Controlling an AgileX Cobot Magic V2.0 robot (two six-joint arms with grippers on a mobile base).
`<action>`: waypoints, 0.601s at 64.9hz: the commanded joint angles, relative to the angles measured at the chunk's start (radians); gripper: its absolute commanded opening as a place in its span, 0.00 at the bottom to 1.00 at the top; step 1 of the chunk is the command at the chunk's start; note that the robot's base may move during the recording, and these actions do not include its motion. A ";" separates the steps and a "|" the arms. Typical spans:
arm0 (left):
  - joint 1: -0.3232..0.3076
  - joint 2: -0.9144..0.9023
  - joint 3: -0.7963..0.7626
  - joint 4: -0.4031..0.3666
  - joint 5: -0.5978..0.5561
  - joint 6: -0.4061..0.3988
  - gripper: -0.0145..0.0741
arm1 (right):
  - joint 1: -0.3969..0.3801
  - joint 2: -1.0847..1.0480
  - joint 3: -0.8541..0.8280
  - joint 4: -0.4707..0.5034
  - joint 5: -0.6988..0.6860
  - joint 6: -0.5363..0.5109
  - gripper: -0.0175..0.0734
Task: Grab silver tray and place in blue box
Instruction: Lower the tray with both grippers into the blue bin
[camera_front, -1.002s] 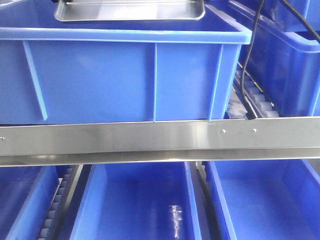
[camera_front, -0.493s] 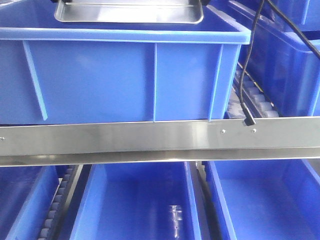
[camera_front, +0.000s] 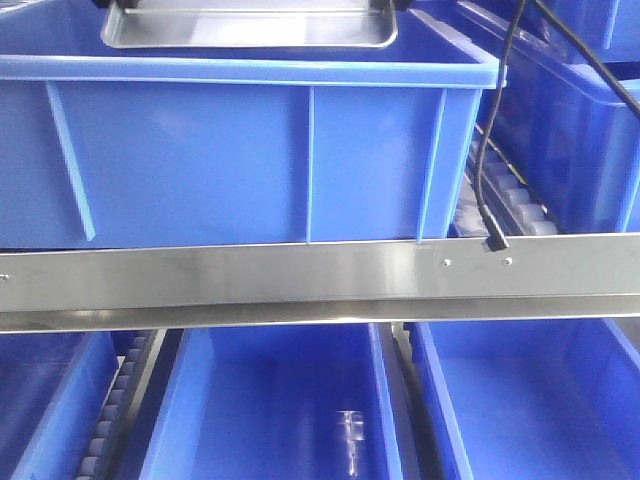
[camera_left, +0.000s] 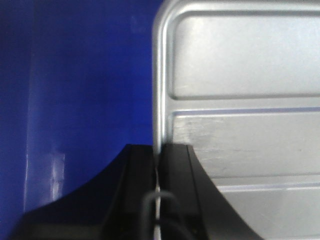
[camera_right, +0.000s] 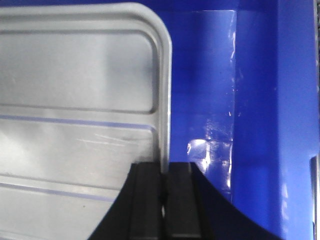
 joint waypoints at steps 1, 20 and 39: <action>-0.021 -0.047 -0.037 -0.043 -0.073 -0.001 0.15 | 0.018 -0.057 -0.042 0.049 -0.118 -0.006 0.26; -0.019 -0.047 -0.037 -0.026 -0.056 -0.004 0.51 | 0.015 -0.057 -0.042 0.049 -0.102 -0.006 0.68; 0.035 -0.047 -0.037 -0.001 -0.014 -0.004 0.46 | 0.005 -0.057 -0.042 0.041 -0.095 -0.006 0.73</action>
